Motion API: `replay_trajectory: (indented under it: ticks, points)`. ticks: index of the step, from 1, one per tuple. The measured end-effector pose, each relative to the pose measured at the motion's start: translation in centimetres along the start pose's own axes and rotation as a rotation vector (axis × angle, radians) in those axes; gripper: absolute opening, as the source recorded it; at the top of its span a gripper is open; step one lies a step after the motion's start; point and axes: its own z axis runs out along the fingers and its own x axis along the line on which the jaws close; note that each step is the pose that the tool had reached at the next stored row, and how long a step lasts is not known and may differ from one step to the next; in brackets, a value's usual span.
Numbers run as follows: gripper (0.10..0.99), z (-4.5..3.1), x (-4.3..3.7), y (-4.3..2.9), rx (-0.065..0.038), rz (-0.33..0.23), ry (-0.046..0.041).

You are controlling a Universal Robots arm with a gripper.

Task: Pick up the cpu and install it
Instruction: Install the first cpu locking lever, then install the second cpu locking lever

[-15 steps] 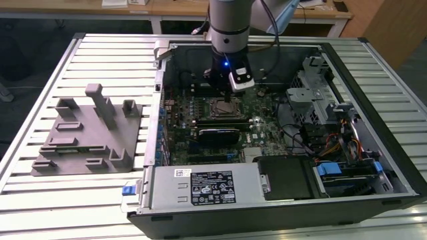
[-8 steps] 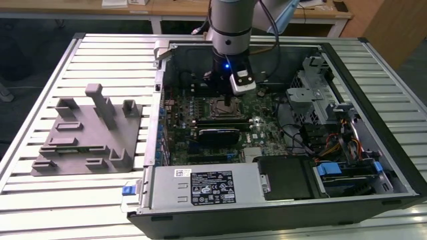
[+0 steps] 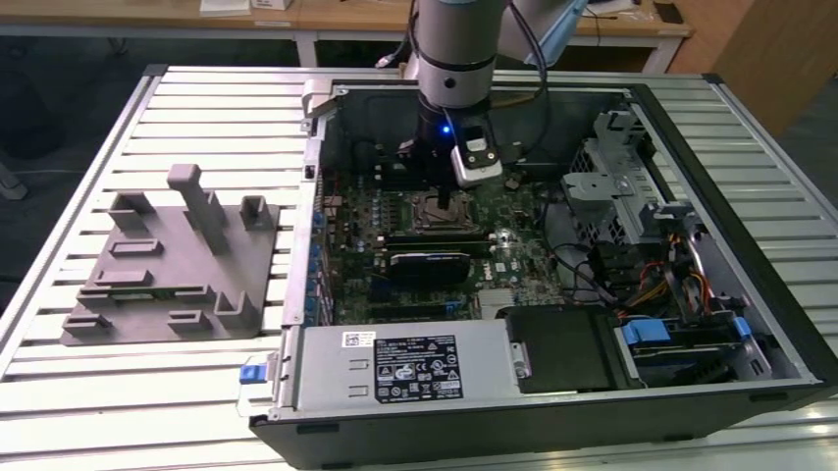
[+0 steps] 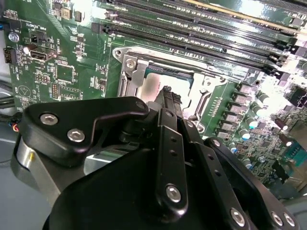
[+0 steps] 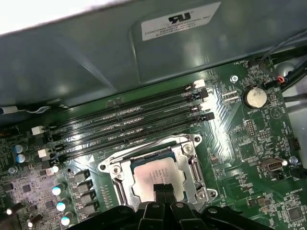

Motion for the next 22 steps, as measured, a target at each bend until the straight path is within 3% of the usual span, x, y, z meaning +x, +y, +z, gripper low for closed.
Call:
replay_trajectory:
  ticks: [8,22]
  points:
    - [0.106,-1.5,-0.05,0.03,0.0,0.0,0.0]
    - [0.106,-1.64,-0.06,0.04,0.0,0.0,0.0]
